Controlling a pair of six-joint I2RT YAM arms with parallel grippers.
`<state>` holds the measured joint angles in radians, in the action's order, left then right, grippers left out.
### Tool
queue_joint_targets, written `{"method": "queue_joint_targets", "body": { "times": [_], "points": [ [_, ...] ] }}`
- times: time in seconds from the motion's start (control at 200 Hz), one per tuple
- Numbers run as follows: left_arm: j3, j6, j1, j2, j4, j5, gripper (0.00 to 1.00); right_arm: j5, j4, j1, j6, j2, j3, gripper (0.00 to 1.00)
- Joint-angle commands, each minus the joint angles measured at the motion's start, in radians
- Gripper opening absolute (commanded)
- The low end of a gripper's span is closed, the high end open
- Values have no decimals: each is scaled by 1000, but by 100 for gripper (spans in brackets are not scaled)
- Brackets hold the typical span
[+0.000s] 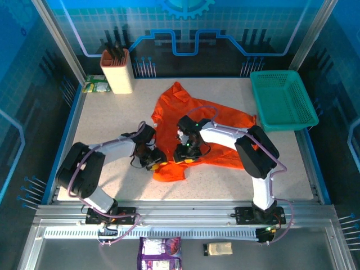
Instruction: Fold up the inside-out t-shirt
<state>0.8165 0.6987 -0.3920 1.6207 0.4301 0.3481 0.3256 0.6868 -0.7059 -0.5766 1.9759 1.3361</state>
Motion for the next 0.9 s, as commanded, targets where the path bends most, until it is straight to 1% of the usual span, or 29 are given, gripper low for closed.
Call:
{"method": "queue_joint_targets", "body": {
  "times": [0.0,0.135,0.21,0.25,0.34,0.43,0.525,0.59,0.7,0.81,0.861,0.896],
  "points": [
    [108,-81,44,135,-91,4,44,-57,-54,77,-22,25,-9,48],
    [254,-123,66,291,-90,72,44,-225,41,127,-7,2,29,48],
    [303,-128,75,317,-90,95,44,-307,92,131,5,-43,55,48],
    [317,-128,82,311,-90,105,44,-329,113,125,12,-68,67,48],
    [323,-135,92,247,-77,96,45,-338,132,93,38,-119,88,48],
    [311,-151,110,153,-35,65,46,-321,143,31,74,-143,111,46],
    [272,-169,138,59,14,31,46,-318,182,-57,115,-120,164,36],
    [228,-177,164,-2,33,20,46,-341,220,-120,146,-80,220,33],
    [132,-172,234,-101,41,15,46,-402,271,-216,208,19,338,32],
    [45,-168,310,-177,30,41,45,-434,339,-263,241,147,490,28],
    [16,-169,335,-204,29,55,45,-451,345,-279,251,192,540,29],
    [2,-171,347,-220,30,62,45,-450,346,-284,256,221,570,31]
  ]
}}
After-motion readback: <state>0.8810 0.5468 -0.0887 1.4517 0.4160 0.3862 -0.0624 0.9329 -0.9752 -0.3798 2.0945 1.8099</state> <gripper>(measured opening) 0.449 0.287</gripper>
